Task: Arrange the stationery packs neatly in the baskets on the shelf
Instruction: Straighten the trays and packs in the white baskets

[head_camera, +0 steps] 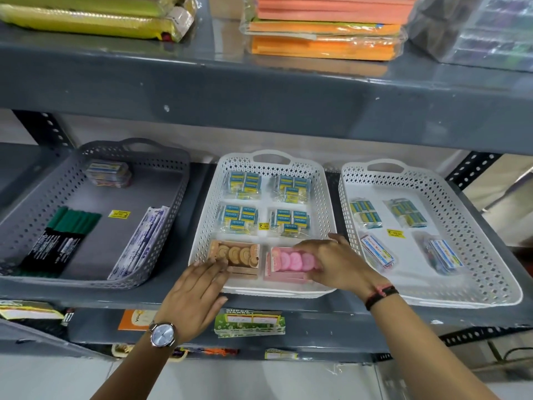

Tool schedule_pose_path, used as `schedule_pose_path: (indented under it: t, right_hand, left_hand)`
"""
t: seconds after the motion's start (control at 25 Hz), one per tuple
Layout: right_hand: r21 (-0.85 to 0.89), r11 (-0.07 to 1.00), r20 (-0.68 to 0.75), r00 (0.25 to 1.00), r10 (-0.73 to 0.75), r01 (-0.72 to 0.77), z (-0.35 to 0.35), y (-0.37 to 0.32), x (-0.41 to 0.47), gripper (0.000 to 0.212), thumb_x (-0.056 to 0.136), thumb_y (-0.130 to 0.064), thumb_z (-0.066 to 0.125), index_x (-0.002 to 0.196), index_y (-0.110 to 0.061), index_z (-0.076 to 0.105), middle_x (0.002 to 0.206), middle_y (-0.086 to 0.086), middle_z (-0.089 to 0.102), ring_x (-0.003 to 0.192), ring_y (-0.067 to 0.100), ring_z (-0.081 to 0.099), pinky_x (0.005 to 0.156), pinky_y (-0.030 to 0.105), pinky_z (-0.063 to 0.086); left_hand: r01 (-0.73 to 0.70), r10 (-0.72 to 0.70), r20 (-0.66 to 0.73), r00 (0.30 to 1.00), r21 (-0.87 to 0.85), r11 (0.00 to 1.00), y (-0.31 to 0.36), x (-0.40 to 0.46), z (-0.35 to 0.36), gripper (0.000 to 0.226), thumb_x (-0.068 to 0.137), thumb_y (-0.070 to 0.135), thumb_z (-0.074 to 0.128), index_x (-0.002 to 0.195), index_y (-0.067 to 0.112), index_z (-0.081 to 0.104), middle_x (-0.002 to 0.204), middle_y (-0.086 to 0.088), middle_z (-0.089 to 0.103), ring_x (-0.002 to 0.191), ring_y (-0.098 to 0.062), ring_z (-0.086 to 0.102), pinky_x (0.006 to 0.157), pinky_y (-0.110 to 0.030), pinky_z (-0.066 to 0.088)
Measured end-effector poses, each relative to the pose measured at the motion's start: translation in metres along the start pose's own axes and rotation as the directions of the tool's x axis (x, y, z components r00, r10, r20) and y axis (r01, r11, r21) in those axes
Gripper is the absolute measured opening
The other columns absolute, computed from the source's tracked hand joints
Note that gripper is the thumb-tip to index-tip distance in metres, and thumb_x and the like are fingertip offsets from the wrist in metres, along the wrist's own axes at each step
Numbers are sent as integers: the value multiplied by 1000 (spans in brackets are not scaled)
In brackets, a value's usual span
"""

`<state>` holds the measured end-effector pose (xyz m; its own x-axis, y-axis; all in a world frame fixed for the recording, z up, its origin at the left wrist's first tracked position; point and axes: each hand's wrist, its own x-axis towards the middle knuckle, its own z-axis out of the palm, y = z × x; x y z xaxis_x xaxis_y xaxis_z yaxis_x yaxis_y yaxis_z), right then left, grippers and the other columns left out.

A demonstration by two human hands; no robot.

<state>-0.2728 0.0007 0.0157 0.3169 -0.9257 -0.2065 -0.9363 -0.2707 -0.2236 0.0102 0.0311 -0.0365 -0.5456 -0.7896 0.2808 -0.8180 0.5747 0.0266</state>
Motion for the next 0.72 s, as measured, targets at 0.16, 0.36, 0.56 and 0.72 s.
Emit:
schedule_pose_path:
  t: [0.16,0.36,0.56,0.72]
  right_hand:
    - [73,997,-17,1000,-16,17,-4,-1,-4,52,81,-21,65,130,-25,51,141,-8,50,130,11,46,118,47,13]
    - [431,853,-528,685,502,-293,-19,59,-36,26,86,-15,64,110,-7,65,116,12,69,102,29,66,85,35,51]
    - [182,735,-38,742,669,-653,6,113,-48,66,79,-41,68,132,-9,46,130,14,55,117,30,54,93,36,45]
    - [202,769,-55,776,628,-607,11,116,-39,53,77,-38,71,116,-5,57,113,15,65,97,29,62,73,27,44]
  left_hand:
    - [10,-10,-3,1000,-12,1000,2,-2,3,46,97,38,15,116,9,45,110,-16,69,112,-24,43,108,-29,15]
    - [23,-23,-5,1000,-14,1000,1,-2,5,48,97,40,13,116,9,45,111,-17,69,111,-24,43,114,-25,6]
    - [18,-18,-31,999,16,1000,4,-1,6,47,98,38,14,117,8,44,111,-18,69,111,-25,43,107,-31,16]
    - [27,-27,-15,1000,27,999,5,-1,3,48,97,39,12,118,9,43,114,-17,67,113,-24,42,107,-30,15]
